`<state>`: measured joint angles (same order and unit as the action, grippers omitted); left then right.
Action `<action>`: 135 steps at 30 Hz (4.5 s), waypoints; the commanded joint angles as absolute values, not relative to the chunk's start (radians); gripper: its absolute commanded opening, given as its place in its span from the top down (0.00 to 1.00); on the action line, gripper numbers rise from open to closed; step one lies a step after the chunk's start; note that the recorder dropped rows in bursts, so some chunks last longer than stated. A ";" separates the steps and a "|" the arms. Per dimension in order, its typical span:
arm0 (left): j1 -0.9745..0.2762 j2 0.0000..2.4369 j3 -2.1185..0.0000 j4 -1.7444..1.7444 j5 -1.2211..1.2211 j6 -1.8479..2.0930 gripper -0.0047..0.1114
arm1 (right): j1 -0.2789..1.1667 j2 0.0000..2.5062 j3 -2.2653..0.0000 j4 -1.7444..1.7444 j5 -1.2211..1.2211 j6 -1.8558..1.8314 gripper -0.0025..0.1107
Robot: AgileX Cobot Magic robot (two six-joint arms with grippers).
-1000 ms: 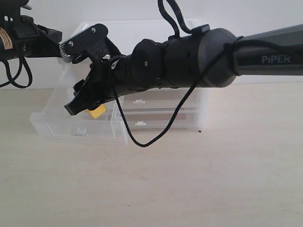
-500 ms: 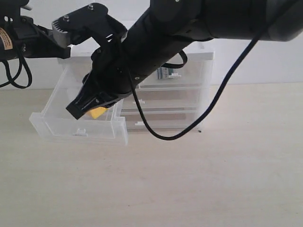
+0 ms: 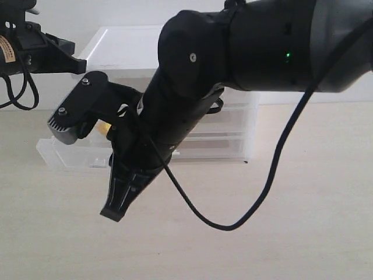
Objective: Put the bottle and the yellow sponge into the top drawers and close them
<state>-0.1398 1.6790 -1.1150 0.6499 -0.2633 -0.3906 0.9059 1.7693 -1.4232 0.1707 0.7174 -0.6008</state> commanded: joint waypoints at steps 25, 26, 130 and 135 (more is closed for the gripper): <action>-0.138 1.681 -1.122 0.646 -0.254 -0.389 0.92 | 0.852 1.836 -1.418 0.022 0.600 -0.353 0.98; -0.138 1.681 -1.122 0.646 -0.254 -0.389 0.92 | 0.866 1.836 -1.418 0.058 0.610 -0.396 0.98; -0.138 1.621 -1.122 0.642 -0.225 -0.389 0.92 | 0.821 1.850 -1.555 0.121 0.584 -0.494 0.98; -0.138 1.551 -1.122 0.647 -0.154 -0.389 0.92 | 0.834 1.795 -1.555 0.159 0.749 -0.604 0.98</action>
